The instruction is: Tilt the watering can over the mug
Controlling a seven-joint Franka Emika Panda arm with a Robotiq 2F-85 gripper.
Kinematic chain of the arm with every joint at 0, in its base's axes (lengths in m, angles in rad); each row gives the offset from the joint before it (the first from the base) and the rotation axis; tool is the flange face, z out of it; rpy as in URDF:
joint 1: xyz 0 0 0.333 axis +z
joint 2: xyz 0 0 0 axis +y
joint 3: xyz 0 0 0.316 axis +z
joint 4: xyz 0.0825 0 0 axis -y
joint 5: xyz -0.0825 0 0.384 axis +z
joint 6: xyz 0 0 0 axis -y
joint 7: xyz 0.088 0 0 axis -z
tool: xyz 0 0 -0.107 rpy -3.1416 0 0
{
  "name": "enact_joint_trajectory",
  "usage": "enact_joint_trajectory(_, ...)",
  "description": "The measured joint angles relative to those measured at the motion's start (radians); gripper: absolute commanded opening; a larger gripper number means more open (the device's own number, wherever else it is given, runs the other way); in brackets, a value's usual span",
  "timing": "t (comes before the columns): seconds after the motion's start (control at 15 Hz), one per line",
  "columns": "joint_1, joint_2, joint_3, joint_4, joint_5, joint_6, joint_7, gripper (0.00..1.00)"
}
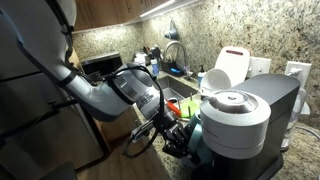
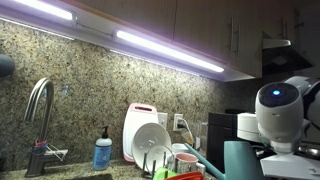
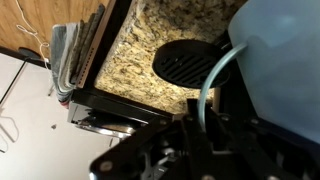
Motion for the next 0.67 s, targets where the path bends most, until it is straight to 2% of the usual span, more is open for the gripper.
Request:
enact_joint_trajectory(0.4, 0.002, 0.034, 0.066, 0.008, -0.043, -0.056, 0.05, 0.02)
enact_joint_trajectory(0.47, 0.002, 0.038, 0.073, 0.008, -0.043, -0.059, 0.05, 0.07)
enact_joint_trajectory(0.67, 0.001, 0.042, 0.078, 0.008, -0.043, -0.059, 0.049, 0.02)
